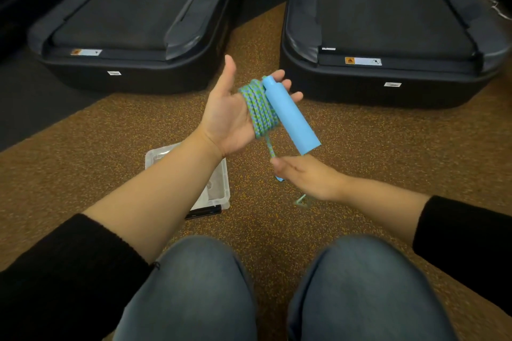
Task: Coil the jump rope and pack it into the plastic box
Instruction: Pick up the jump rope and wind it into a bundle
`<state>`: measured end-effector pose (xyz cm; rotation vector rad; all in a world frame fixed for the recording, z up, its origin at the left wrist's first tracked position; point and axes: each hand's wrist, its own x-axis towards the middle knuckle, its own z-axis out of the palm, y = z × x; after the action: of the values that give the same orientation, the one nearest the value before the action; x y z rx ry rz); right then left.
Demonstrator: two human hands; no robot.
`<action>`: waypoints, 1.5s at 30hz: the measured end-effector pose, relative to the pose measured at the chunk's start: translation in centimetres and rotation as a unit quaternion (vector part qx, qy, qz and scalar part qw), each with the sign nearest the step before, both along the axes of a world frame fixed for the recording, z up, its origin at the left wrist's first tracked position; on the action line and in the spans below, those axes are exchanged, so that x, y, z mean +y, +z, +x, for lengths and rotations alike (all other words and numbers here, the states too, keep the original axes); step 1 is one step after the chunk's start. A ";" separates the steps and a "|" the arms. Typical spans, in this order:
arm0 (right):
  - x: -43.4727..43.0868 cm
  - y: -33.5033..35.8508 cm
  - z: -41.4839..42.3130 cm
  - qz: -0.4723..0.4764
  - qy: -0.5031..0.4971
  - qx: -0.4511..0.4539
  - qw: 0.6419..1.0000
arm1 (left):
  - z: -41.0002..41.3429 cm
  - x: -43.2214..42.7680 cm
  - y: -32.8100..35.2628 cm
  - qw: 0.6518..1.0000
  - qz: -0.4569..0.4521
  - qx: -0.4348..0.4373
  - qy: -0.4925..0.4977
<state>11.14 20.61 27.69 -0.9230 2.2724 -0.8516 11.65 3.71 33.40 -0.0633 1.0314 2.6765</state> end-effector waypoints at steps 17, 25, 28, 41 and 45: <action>2.8 3.0 3.2 -0.112 -0.121 0.167 0.972 | -0.4 0.3 -0.7 0.997 -0.027 -0.007 0.066; 2.6 6.6 1.9 -0.095 -0.116 0.281 0.948 | -0.1 1.2 -1.1 0.998 -0.048 -0.012 0.037; 2.5 7.3 1.8 -0.080 -0.075 0.318 0.942 | -0.4 1.3 -1.1 0.999 0.007 -0.008 0.053; 3.1 5.1 2.3 -0.011 0.023 0.327 0.945 | -0.6 -0.3 -1.3 0.968 0.219 -0.016 0.119; 3.1 6.2 2.1 -0.039 -0.023 0.370 0.928 | -0.1 -0.5 -1.7 0.983 0.162 -0.016 0.087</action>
<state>13.21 23.73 33.87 -1.4116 2.9116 -0.6818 11.57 3.19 31.68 -0.1383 0.5924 2.9554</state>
